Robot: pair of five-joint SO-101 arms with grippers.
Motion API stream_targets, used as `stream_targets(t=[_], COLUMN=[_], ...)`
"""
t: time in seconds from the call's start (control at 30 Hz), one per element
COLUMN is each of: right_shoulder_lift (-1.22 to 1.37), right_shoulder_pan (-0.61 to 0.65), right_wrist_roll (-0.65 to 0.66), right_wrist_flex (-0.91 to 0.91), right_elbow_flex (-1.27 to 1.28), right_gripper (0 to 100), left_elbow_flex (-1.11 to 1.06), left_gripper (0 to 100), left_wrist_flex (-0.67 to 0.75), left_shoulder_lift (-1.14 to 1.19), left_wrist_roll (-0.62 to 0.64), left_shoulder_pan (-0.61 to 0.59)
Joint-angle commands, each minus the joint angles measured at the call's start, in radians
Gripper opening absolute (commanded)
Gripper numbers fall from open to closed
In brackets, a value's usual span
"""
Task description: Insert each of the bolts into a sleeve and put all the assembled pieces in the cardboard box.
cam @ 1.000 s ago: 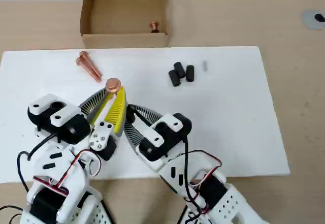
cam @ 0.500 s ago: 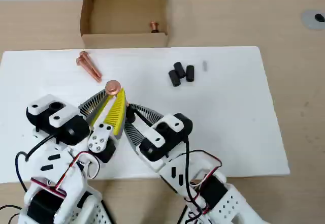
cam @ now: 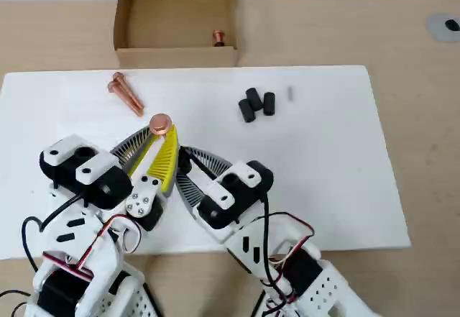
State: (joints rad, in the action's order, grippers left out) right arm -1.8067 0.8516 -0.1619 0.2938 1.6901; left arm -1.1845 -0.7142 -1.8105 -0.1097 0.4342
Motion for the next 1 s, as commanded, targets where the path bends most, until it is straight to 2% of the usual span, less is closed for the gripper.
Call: stream_targets(t=[0.0, 0.27, 0.47, 0.73, 0.87, 0.97], right_shoulder_lift=[-0.036, -0.036, -0.036, -0.036, -0.036, -0.036], right_shoulder_pan=[0.013, 0.013, 0.013, 0.013, 0.013, 0.013], right_wrist_roll=[-0.003, -0.003, -0.003, -0.003, -0.003, -0.003], right_wrist_flex=[-0.002, 0.000, 0.000, 0.000, 0.000, 0.000], right_elbow_flex=[0.001, 0.001, 0.001, 0.001, 0.001, 0.001], right_gripper=[0.9, 0.9, 0.9, 0.9, 0.9, 0.9], left_elbow_flex=[0.052, 0.052, 0.052, 0.054, 0.049, 0.051], left_gripper=[1, 1, 1, 1, 1, 1], left_wrist_flex=[-0.002, -0.008, -0.086, -0.092, -0.097, -0.138], left_shoulder_lift=[0.001, 0.001, 0.001, -0.001, -0.001, 0.001], left_wrist_roll=[0.026, 0.074, 0.075, 0.075, 0.115, 0.117], left_shoulder_pan=[0.015, 0.017, 0.017, 0.017, 0.017, 0.026])
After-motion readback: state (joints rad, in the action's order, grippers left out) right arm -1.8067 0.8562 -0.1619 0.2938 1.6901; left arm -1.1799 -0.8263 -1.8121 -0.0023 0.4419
